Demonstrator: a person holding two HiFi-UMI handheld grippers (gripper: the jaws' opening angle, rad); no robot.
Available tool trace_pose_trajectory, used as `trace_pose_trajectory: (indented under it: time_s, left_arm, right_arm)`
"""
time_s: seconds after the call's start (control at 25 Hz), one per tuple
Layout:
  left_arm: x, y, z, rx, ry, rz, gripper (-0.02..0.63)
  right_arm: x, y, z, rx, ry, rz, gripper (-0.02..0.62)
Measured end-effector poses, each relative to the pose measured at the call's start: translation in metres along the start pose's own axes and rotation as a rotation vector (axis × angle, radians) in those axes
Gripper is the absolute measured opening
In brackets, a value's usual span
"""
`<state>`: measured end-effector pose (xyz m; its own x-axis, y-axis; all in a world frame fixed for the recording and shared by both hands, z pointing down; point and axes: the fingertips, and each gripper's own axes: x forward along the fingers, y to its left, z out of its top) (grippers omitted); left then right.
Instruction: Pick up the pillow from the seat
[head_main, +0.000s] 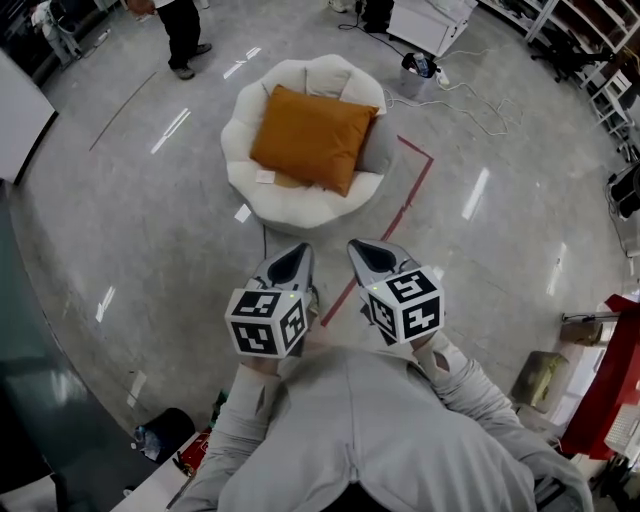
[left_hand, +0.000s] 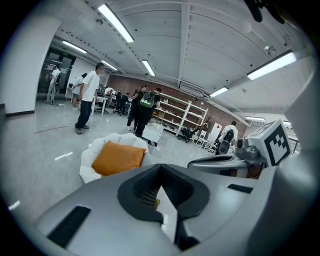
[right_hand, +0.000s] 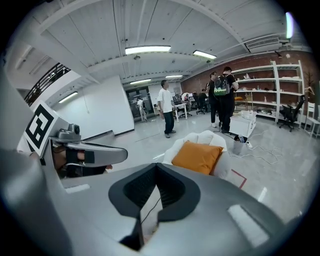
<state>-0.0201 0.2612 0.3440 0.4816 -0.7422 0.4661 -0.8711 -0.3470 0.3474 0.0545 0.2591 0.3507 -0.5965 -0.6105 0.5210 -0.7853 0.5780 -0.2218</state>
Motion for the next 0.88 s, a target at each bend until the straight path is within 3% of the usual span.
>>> trace_pose_trajectory:
  time_s: [0.88]
  left_arm:
    - [0.073,0.117,0.084,0.037,0.01,-0.057,0.006]
  right_arm:
    - [0.13,-0.027,0.081,0.06,-0.037,-0.06,0.0]
